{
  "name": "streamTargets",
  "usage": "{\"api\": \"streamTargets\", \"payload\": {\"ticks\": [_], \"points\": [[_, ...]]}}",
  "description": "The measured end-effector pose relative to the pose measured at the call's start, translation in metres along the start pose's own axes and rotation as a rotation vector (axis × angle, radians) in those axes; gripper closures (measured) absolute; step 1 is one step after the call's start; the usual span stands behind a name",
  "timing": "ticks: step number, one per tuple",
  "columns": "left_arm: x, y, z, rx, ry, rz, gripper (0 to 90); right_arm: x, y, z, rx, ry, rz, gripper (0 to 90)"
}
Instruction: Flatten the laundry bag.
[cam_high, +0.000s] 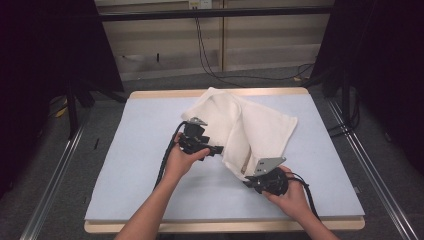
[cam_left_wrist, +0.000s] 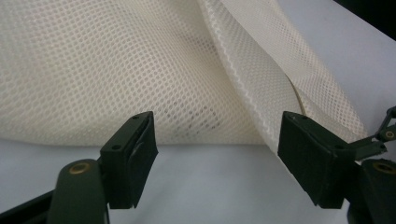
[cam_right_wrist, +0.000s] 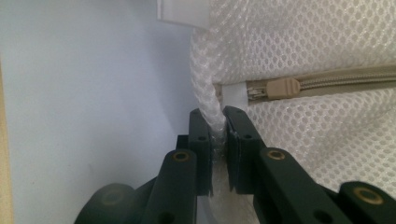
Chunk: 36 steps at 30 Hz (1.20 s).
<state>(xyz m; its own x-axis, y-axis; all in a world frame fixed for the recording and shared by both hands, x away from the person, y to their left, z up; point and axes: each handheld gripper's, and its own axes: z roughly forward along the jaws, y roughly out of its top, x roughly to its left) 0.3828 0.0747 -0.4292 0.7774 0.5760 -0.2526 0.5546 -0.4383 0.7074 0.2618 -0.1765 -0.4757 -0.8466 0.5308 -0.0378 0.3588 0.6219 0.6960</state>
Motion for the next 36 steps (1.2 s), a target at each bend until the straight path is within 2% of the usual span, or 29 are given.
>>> {"api": "streamTargets", "payload": {"ticks": [2,3,5,8,9,12,13,14,16,18,19,24,27,28,30,31,34,35,36], "points": [[-0.002,0.004,0.007,0.018,0.005,0.004,31.1,0.0,0.0,0.0,-0.003,0.008,0.001,81.7],[-0.003,0.004,0.009,0.017,0.016,0.008,32.3,0.0,0.0,0.0,-0.002,0.006,-0.004,81.5],[-0.003,0.005,0.013,0.003,0.002,0.009,34.2,0.0,-0.001,0.0,-0.002,-0.001,0.003,81.4],[-0.005,0.007,0.015,-0.003,0.004,0.013,39.5,0.0,-0.001,0.0,-0.005,0.001,0.007,81.4],[-0.006,0.007,0.018,-0.019,-0.011,0.01,41.1,0.0,-0.001,0.0,-0.006,0.002,0.006,81.4],[-0.005,0.008,0.022,-0.023,-0.045,-0.008,47.1,0.0,-0.001,0.0,-0.012,0.013,0.012,81.4],[-0.005,0.009,0.023,-0.01,-0.047,0.004,48.6,0.0,0.0,0.0,-0.012,0.013,0.012,81.4],[-0.005,0.009,0.023,-0.01,-0.047,0.004,51.0,0.0,0.0,0.0,-0.012,0.013,0.012,81.4],[-0.005,0.008,0.026,-0.014,-0.073,0.003,56.9,-0.001,0.0,-0.001,-0.01,0.005,0.009,81.4],[-0.005,0.008,0.027,-0.01,-0.079,0.004,66.2,-0.001,0.0,-0.001,-0.011,0.005,0.009,81.4],[-0.006,0.008,0.028,-0.01,-0.098,0.006,69.3,-0.001,0.0,-0.001,-0.013,0.011,0.01,81.4],[-0.007,0.007,0.026,0.036,-0.105,-0.011,86.0,-0.002,0.0,-0.002,-0.014,0.017,0.016,80.6],[-0.01,0.006,0.022,0.042,-0.092,-0.007,87.0,-0.002,-0.001,-0.002,-0.019,0.023,0.026,78.5],[-0.01,0.006,0.02,0.054,-0.094,0.005,87.1,-0.002,-0.001,-0.002,-0.018,0.023,0.031,77.0],[-0.011,0.005,0.016,0.063,-0.09,0.017,87.1,-0.004,-0.002,-0.004,-0.023,0.031,0.061,71.1],[-0.012,0.004,0.015,0.055,-0.087,0.016,87.1,-0.005,-0.002,-0.005,-0.034,0.049,0.072,69.9],[-0.013,0.001,0.011,0.053,-0.082,0.024,87.1,-0.007,-0.003,-0.009,-0.043,0.052,0.09,65.3],[-0.013,-0.003,0.01,0.039,-0.082,0.021,87.0,-0.009,-0.003,-0.014,-0.059,0.055,0.121,60.7],[-0.013,-0.003,0.01,0.039,-0.082,0.021,87.1,-0.009,-0.003,-0.014,-0.059,0.055,0.121,60.7]]}}
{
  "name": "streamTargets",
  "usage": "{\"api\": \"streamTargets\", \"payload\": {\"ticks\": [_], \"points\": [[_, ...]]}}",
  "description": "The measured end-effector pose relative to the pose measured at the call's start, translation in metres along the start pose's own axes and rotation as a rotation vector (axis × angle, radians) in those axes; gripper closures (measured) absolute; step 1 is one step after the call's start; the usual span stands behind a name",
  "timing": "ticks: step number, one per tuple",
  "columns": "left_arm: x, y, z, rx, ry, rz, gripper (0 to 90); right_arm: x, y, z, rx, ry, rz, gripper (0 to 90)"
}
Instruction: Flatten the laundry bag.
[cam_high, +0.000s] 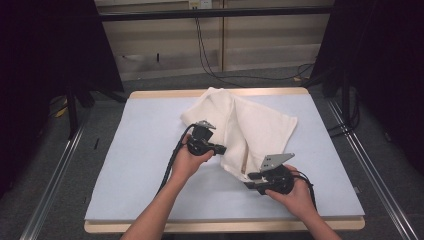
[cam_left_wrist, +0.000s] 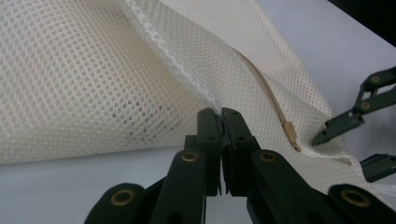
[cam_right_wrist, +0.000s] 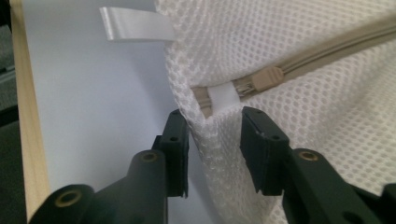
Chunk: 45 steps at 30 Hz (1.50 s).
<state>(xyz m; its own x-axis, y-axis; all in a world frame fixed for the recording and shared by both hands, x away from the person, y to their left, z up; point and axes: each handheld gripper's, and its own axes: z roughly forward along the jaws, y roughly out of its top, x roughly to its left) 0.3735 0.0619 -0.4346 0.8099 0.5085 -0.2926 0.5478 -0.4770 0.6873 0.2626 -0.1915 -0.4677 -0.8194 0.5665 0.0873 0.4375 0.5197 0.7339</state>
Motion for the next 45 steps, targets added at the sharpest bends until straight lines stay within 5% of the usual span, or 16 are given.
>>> {"api": "streamTargets", "payload": {"ticks": [7,19,24,31,45], "points": [[-0.003,-0.012,-0.005,-0.015,-0.001,0.001,87.1,-0.014,-0.002,-0.02,-0.042,-0.032,0.104,37.9],[-0.004,-0.021,-0.013,-0.014,0.02,0.02,87.1,-0.022,-0.007,-0.026,-0.018,-0.077,0.12,22.9],[-0.001,-0.028,-0.018,-0.015,0.026,0.014,87.1,-0.027,-0.011,-0.03,-0.019,-0.074,0.122,23.8],[-0.003,-0.038,-0.026,-0.01,0.027,0.024,87.1,-0.033,-0.016,-0.031,-0.02,-0.137,0.146,27.5],[-0.009,-0.052,-0.03,-0.017,0.019,0.018,86.9,-0.041,-0.013,-0.014,-0.025,-0.242,0.119,40.9]]}}
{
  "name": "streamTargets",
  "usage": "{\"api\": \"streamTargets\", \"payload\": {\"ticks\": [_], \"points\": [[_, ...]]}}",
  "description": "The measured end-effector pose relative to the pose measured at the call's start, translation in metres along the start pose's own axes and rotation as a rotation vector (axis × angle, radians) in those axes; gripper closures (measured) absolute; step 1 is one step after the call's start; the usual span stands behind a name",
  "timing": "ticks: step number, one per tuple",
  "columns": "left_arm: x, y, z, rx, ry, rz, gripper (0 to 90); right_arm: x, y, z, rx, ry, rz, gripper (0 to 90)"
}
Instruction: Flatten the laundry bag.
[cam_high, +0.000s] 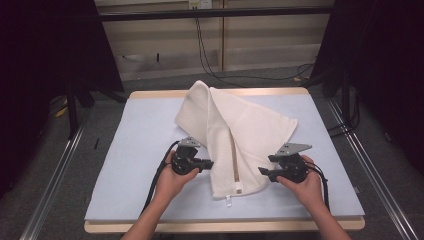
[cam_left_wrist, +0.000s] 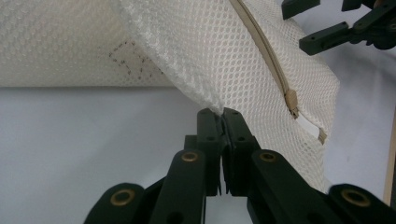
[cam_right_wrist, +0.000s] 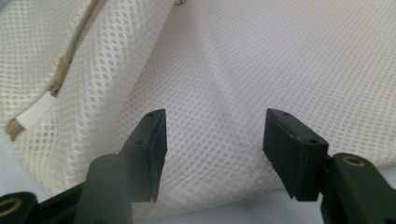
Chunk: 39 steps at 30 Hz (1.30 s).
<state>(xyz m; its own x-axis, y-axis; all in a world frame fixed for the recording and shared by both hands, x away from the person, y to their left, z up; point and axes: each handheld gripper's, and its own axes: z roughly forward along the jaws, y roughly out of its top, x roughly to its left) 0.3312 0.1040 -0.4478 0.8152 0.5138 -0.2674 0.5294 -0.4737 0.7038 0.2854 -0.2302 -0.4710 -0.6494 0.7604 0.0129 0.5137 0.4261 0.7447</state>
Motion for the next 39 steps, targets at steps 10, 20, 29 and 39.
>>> {"api": "streamTargets", "payload": {"ticks": [10,20,29,39], "points": [[-0.002,-0.005,-0.003,-0.013,-0.002,-0.009,86.8,-0.008,0.001,0.014,0.06,-0.04,0.023,61.3],[-0.006,-0.007,-0.006,-0.027,-0.005,-0.013,86.8,-0.012,0.005,0.015,0.07,-0.034,0.023,89.6],[-0.006,-0.01,-0.008,-0.027,-0.003,-0.018,86.8,-0.014,0.007,0.013,0.072,-0.035,0.016,90.0],[-0.008,-0.014,-0.011,-0.028,-0.015,-0.025,86.7,-0.017,0.008,0.011,0.057,-0.078,0.013,90.0]]}}
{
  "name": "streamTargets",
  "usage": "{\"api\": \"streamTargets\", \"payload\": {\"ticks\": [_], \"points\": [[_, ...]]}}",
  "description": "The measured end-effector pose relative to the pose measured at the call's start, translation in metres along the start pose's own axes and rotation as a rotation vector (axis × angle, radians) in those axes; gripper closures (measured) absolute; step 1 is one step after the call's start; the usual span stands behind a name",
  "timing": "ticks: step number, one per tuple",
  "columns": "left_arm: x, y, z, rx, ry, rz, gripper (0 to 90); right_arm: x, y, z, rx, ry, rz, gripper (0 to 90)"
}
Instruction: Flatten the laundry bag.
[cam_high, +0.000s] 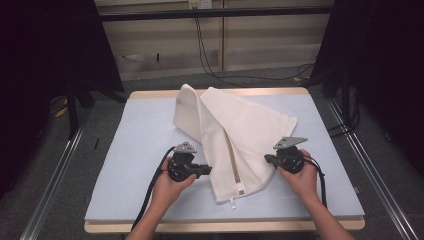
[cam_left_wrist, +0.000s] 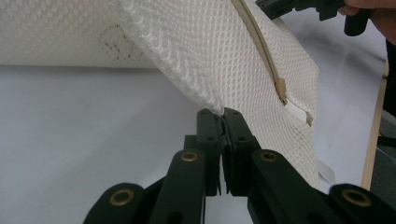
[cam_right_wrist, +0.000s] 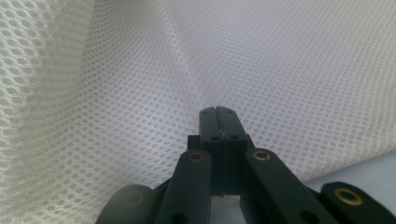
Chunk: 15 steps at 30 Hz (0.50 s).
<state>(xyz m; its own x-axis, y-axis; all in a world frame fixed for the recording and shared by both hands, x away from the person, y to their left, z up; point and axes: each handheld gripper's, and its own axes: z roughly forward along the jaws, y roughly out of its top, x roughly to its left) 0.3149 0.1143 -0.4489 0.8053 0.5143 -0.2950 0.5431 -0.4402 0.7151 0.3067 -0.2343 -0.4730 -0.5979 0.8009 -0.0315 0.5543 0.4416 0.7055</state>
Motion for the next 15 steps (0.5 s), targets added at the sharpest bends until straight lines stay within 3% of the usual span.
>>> {"api": "streamTargets", "payload": {"ticks": [15], "points": [[0.0047,-0.0102,-0.0041,0.01,0.007,-0.029,87.3,-0.0101,0.0011,-0.0024,-0.029,-0.027,0.02,90.0]]}}
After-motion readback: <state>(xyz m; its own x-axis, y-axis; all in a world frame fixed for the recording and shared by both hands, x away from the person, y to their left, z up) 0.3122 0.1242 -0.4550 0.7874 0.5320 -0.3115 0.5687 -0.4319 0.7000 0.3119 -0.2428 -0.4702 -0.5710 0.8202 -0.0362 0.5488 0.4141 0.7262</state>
